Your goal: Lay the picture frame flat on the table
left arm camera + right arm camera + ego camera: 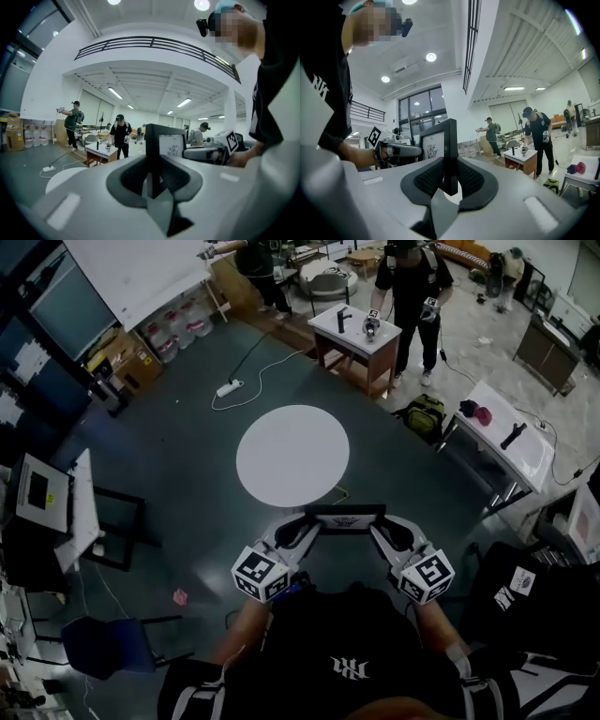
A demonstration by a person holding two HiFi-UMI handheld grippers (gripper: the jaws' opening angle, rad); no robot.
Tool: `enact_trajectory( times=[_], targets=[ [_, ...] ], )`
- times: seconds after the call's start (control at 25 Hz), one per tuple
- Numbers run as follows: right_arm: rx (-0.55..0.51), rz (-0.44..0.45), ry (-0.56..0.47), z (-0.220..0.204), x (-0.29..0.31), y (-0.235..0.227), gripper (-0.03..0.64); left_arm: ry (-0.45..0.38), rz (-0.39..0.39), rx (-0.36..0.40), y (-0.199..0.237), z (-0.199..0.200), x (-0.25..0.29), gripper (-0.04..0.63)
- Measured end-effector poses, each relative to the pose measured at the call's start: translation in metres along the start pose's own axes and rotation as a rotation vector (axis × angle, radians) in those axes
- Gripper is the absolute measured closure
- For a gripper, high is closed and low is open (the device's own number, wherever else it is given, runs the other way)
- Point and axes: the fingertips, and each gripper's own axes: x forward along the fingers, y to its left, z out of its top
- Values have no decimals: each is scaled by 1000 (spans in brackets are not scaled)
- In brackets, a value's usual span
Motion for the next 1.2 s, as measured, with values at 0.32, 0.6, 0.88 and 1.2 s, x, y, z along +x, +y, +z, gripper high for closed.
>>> enact_trajectory(
  times=[0.32,0.6,0.88,1.2],
  targets=[
    [25,98,23,-9,13,-28,537,21,95,-19,6,-9,20,517],
    [32,141,48,-10,43,-57,537,38,134,-54,31,-8,43,517],
    [5,122,71,15,88,-106,538,23,110,-44,84,17,94,517],
    [-35,96,72,56,162,-166,538,-4,78,-40,161,58,150,517]
  ],
)
